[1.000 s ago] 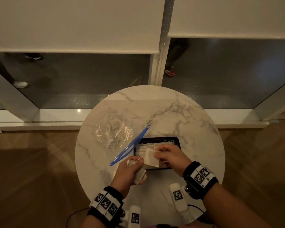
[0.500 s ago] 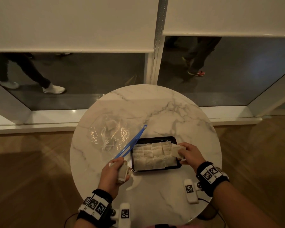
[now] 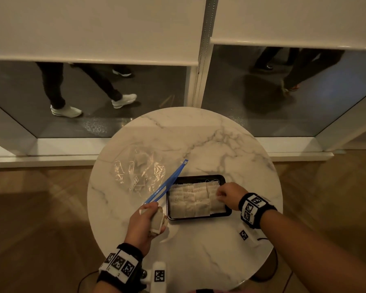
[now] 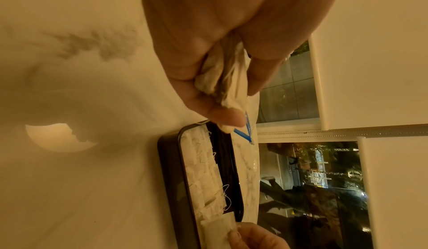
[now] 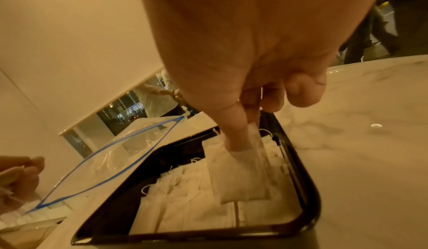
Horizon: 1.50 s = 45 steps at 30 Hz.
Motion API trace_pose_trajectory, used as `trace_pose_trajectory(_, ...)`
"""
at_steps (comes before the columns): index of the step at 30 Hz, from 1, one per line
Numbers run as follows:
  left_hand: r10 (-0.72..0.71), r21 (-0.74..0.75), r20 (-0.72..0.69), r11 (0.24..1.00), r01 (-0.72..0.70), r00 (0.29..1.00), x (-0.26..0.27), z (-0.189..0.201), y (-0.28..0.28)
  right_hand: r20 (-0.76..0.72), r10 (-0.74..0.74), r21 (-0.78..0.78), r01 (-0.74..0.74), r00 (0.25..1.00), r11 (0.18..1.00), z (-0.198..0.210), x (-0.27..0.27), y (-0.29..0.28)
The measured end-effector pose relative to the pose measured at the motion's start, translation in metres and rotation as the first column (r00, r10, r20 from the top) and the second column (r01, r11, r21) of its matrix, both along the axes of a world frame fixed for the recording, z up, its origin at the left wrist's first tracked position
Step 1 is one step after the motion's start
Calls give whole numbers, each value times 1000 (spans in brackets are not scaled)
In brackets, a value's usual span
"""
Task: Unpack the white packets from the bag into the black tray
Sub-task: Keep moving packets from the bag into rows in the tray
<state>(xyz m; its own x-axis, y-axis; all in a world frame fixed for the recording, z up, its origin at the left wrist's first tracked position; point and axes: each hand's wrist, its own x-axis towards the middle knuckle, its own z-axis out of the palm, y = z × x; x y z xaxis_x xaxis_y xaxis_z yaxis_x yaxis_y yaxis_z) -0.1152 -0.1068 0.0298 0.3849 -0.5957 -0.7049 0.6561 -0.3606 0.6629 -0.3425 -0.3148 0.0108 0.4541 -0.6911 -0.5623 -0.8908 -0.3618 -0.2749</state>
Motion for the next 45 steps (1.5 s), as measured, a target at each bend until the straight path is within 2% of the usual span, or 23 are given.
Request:
trace_pose_trajectory(6, 13, -16, 1, 1000, -13, 1000, 2, 2, 4, -136, 123, -24, -127, 983, 992, -2, 11, 1)
trace_pose_trajectory(13, 18, -39, -11, 999, -19, 1000, 3, 5, 7, -301, 251, -100, -292, 920, 951, -8, 18, 8)
trace_pose_trajectory(18, 7, -29, -8, 1000, -7, 1000, 3, 6, 9, -389, 277, -158, -359, 879, 920, -12, 24, 13)
trace_pose_trajectory(21, -3, -31, -18, 1000, 2, 1000, 2, 8, 10, -385, 248, -198, -342, 889, 919, -11, 24, 17)
trace_pose_trajectory(25, 27, -21, -64, 999, -28, 998, 1, 9, 9, -291, 149, -244, -224, 945, 943, -2, 22, 18)
trace_pose_trajectory(26, 33, -28, -92, 999, -36, 995, 1, 10, 8, -226, 92, -243, -147, 970, 959, 3, 23, 18)
trace_pose_trajectory(28, 37, -58, -173, 997, -48, 984, -2, 15, 6, 4, -24, -230, 24, 1000, 973, 18, 31, 23)
trace_pose_trajectory(29, 38, -72, -224, 996, -56, 974, -4, 18, 5, 164, -67, -196, 99, 984, 976, 26, 36, 29)
trace_pose_trajectory(31, 36, -103, -323, 992, -73, 946, -7, 23, 1, 467, -151, -27, 184, 872, 983, 48, 52, 44)
trace_pose_trajectory(33, 24, -144, -391, 986, -86, 920, -10, 25, -4, 599, -191, 159, 118, 778, 980, 69, 68, 59)
trace_pose_trajectory(35, 2, -183, -425, 979, -88, 905, -12, 26, -8, 602, -140, 223, 3, 786, 975, 82, 81, 70)
trace_pose_trajectory(37, -21, -204, -420, 976, -72, 907, -12, 26, -12, 573, -113, 238, -33, 812, 971, 82, 88, 77)
trace_pose_trajectory(41, -77, -183, -291, 983, 23, 953, -11, 25, -16, 508, 38, 104, -105, 860, 989, 75, 92, 80)
trace_pose_trajectory(45, -141, -198, -168, 974, 107, 976, -9, 30, -19, 537, 84, 78, -148, 840, 986, 74, 98, 77)
